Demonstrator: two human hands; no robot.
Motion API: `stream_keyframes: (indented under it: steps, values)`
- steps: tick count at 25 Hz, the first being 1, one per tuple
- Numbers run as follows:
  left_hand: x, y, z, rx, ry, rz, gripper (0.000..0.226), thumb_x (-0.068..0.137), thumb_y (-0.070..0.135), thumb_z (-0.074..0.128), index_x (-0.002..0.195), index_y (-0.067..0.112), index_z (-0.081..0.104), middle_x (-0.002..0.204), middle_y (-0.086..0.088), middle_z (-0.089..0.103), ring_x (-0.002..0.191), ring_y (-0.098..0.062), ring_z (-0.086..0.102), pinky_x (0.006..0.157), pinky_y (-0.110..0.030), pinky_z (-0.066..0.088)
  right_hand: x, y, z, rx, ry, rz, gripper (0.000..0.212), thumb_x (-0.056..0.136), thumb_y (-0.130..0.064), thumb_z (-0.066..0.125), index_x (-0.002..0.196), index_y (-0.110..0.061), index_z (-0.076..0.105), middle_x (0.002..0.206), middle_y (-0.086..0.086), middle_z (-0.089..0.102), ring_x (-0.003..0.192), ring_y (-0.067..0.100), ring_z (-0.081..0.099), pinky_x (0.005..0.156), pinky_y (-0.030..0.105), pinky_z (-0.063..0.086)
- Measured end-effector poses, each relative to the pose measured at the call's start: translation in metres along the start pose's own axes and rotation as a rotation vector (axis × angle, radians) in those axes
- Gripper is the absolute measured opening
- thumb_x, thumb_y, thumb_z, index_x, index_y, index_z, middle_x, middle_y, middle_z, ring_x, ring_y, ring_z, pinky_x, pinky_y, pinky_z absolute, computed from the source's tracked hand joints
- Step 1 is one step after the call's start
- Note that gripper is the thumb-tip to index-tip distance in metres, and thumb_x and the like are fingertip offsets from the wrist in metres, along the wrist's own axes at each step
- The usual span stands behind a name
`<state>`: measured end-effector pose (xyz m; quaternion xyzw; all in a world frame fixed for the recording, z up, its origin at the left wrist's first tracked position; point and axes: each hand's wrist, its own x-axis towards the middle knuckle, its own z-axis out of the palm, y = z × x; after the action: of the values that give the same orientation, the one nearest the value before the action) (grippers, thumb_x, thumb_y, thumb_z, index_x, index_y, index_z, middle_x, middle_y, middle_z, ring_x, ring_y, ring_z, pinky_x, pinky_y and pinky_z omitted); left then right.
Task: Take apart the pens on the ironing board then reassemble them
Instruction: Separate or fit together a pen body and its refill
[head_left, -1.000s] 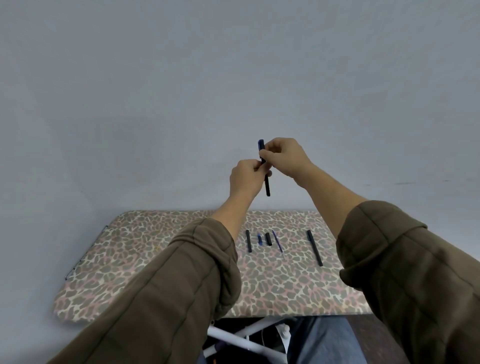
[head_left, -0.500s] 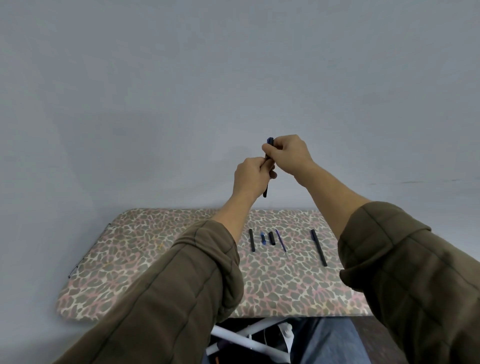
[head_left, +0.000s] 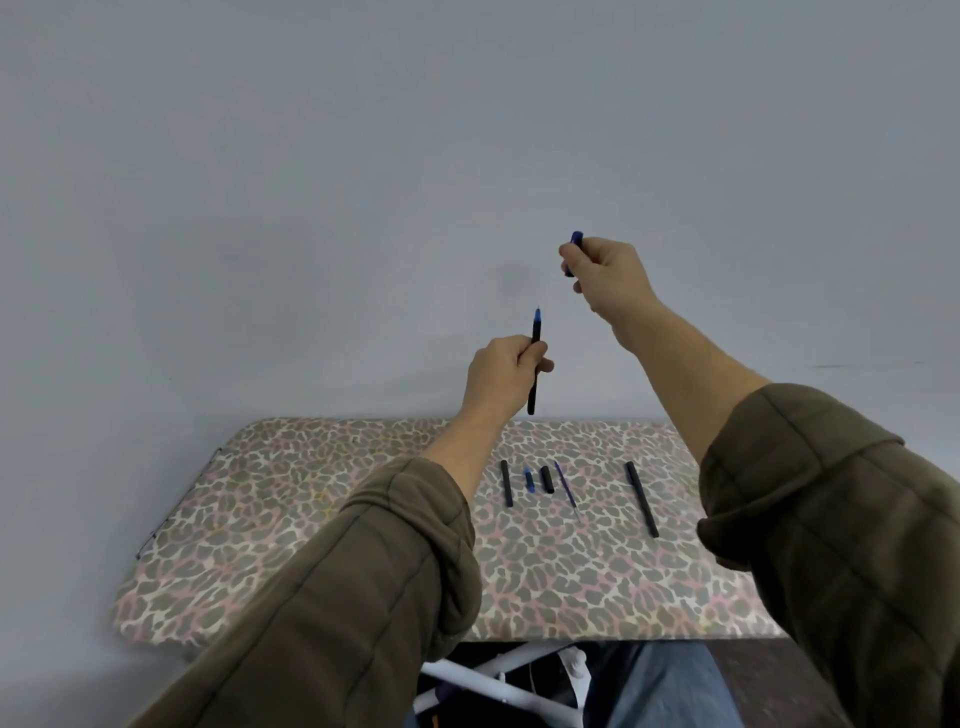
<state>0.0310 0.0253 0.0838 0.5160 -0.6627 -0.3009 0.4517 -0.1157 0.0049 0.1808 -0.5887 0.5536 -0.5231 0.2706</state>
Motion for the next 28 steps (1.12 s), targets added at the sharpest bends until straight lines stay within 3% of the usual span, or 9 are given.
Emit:
stream_keyframes:
  steps: [5,9,12,16,19,22,28]
  values:
    - [0.000,-0.012,-0.002,0.017,0.080,-0.019,0.026,0.104,0.031,0.056,0.104,0.014,0.076,0.096,0.006,0.079,0.096,-0.014,0.072,0.090,-0.035,0.054,0.000,0.021,0.009,-0.084,0.001,0.081,0.031,0.102,-0.033,0.059,0.080,-0.012,0.055,0.069,0.003,0.037,0.069,0.022,0.034,0.069,0.034,0.032]
    - [0.002,-0.030,-0.004,0.039,0.101,-0.036,0.028,0.103,0.036,0.057,0.103,0.015,0.077,0.098,0.008,0.079,0.097,-0.013,0.071,0.089,-0.036,0.055,0.005,0.051,0.023,-0.225,-0.031,0.192,0.033,0.099,-0.029,0.066,0.094,0.003,0.074,0.080,0.010,0.062,0.073,0.022,0.048,0.067,0.031,0.040]
    - [0.007,-0.049,-0.002,0.040,0.124,-0.071,0.029,0.104,0.038,0.056,0.102,0.017,0.077,0.098,0.010,0.078,0.095,-0.012,0.071,0.088,-0.035,0.055,0.007,0.080,0.036,-0.347,-0.048,0.261,0.026,0.094,-0.027,0.073,0.093,-0.001,0.079,0.090,0.012,0.077,0.073,0.022,0.058,0.066,0.032,0.049]
    - [0.017,-0.068,0.007,0.068,0.136,-0.100,0.029,0.104,0.039,0.055,0.100,0.020,0.077,0.097,0.013,0.077,0.091,-0.010,0.071,0.084,-0.033,0.056,0.013,0.118,0.053,-0.491,-0.050,0.373,0.028,0.085,-0.029,0.082,0.094,-0.004,0.078,0.083,0.008,0.075,0.065,0.019,0.062,0.068,0.034,0.056]
    - [0.025,-0.084,0.018,0.067,0.126,-0.124,0.030,0.104,0.040,0.054,0.102,0.020,0.077,0.097,0.015,0.077,0.089,-0.008,0.070,0.083,-0.033,0.056,0.017,0.146,0.066,-0.585,-0.081,0.458,0.030,0.082,-0.032,0.085,0.086,-0.007,0.070,0.071,0.005,0.064,0.056,0.017,0.054,0.051,0.026,0.043]
    - [0.031,-0.102,0.026,0.064,0.126,-0.151,0.029,0.104,0.040,0.054,0.103,0.021,0.077,0.097,0.015,0.077,0.090,-0.008,0.071,0.083,-0.033,0.056,0.020,0.177,0.080,-0.647,-0.102,0.529,0.039,0.082,-0.030,0.084,0.070,-0.012,0.052,0.060,0.002,0.053,0.049,0.016,0.049,0.045,0.025,0.033]
    - [0.039,-0.124,0.034,0.081,0.113,-0.193,0.029,0.105,0.040,0.054,0.104,0.021,0.076,0.098,0.014,0.078,0.091,-0.009,0.071,0.085,-0.037,0.057,0.016,0.222,0.107,-0.734,-0.163,0.585,0.031,0.085,-0.019,0.081,0.074,-0.012,0.053,0.069,0.004,0.059,0.059,0.020,0.057,0.048,0.028,0.042]
